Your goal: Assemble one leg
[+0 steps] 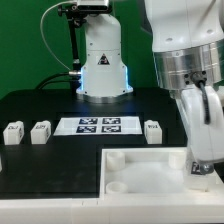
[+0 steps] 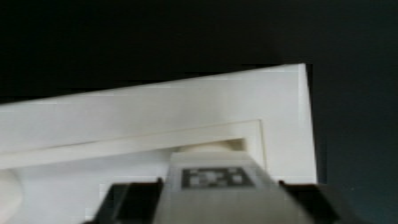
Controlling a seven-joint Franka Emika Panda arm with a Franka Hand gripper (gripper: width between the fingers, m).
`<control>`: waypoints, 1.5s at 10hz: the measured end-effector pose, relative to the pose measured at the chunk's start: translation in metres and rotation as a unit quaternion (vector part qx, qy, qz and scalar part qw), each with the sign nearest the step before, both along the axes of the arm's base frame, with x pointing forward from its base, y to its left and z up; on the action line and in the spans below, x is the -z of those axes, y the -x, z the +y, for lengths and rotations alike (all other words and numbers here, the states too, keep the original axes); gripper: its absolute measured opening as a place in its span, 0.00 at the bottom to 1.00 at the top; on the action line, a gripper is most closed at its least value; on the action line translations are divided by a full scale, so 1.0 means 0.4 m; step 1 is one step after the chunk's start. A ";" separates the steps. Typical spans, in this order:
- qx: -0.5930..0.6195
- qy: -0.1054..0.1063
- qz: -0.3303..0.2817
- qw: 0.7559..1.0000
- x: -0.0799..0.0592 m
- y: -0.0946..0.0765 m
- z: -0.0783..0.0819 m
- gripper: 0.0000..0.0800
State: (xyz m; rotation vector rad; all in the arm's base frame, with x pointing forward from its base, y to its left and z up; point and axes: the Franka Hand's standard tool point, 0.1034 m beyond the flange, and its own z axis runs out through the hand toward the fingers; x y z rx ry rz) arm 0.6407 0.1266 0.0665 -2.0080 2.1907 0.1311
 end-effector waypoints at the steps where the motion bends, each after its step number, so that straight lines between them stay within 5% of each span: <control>1: -0.002 0.000 0.000 1.000 0.001 0.000 0.000 0.59; 2: -0.099 0.009 -0.015 0.995 0.008 0.002 -0.008 0.74; 4: -0.246 0.033 -0.036 0.968 -0.007 0.015 0.005 0.80; 7: -0.369 0.040 -0.054 0.927 -0.001 0.015 0.000 0.81; 8: -0.430 0.047 -0.061 0.900 -0.001 0.015 -0.005 0.81; 10: -0.602 0.082 -0.072 0.791 -0.011 0.003 -0.030 0.81; 11: -0.628 0.087 -0.077 0.770 -0.010 0.001 -0.029 0.81; 12: -0.620 0.087 -0.076 0.776 -0.009 0.002 -0.029 0.77; 14: -0.620 0.087 -0.075 0.776 -0.008 0.002 -0.030 0.42; 15: -0.575 0.085 -0.070 0.810 -0.007 0.002 -0.030 0.36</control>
Offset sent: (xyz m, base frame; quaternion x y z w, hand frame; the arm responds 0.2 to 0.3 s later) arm -0.0271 -0.0014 0.0171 -0.0259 0.0784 -0.3248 0.9422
